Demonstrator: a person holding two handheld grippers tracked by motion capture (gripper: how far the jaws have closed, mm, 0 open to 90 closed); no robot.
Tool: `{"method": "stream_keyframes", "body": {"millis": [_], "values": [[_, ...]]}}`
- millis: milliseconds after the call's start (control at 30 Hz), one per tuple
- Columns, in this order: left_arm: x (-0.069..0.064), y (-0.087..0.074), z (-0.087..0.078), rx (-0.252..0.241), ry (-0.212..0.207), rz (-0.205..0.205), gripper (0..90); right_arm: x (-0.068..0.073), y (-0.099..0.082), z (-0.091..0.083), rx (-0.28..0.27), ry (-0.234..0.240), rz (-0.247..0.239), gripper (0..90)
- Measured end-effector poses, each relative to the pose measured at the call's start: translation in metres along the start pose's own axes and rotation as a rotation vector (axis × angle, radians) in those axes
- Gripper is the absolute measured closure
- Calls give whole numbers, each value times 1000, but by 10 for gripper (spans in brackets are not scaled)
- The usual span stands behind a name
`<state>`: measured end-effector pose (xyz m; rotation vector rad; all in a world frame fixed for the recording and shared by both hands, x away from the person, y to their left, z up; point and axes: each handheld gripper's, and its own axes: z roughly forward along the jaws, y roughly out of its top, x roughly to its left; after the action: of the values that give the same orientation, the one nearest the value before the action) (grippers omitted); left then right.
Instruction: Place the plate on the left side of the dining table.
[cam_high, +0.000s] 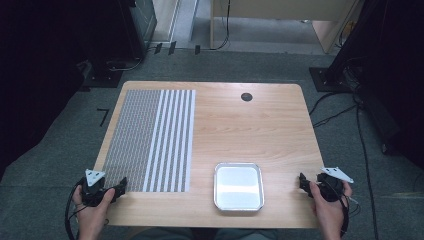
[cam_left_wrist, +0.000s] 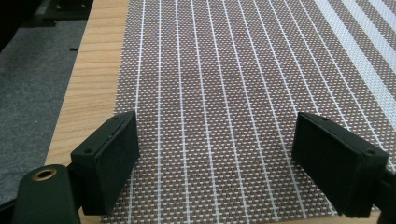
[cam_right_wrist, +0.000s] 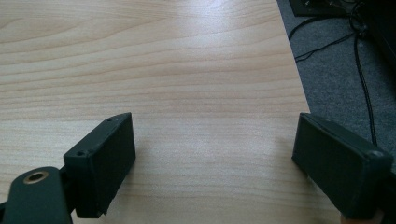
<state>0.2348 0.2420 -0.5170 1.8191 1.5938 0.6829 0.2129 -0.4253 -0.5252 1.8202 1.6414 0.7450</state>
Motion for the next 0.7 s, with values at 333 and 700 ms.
{"method": "stream_keyframes", "body": {"millis": [333,700], "values": [[2,3,-8,-34,5,-59,133,1,-1,-2,-6,-2,0,144],[-7,7,-13,-51,6,-49,134,5,-2,-7,-19,15,3,145]]}}
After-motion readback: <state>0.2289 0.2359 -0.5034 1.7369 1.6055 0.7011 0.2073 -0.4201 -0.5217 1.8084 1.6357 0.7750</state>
